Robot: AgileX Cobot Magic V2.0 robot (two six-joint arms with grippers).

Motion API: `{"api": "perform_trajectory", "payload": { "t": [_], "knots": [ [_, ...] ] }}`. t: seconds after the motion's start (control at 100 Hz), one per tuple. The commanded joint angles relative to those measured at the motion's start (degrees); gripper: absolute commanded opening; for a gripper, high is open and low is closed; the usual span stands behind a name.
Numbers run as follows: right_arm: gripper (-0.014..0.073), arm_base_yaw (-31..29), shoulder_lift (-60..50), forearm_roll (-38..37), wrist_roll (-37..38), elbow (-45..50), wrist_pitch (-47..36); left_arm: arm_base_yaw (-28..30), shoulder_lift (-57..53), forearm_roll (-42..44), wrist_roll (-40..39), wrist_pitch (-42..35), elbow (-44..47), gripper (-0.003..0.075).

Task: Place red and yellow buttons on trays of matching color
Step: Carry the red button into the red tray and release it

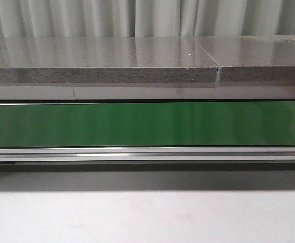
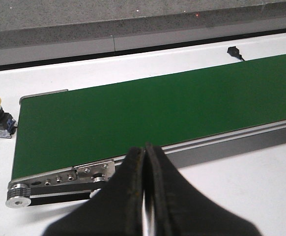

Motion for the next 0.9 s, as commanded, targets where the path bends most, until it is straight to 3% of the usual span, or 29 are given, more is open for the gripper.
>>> {"api": "perform_trajectory", "payload": {
  "t": [0.0,0.44,0.69,0.89],
  "knots": [
    [0.0185,-0.3,-2.2,1.3,0.0,-2.2,-4.5,-0.5,0.5,-1.1,-0.2,-3.9,-1.4,-0.0021],
    [0.0199,-0.3,1.4,3.2,-0.5,-2.3,-6.4,-0.5,0.5,-1.1,-0.2,-3.9,-1.4,-0.0021],
    [0.054,-0.3,1.4,3.4,-0.6,-2.3,-6.3,-0.5,0.5,-1.1,-0.2,-3.9,-1.4,-0.0021],
    [0.0561,-0.3,1.1,3.6,-0.6,-2.3,-6.2,-0.5,0.5,-1.1,-0.2,-3.9,-1.4,-0.0021]
  ]
}}
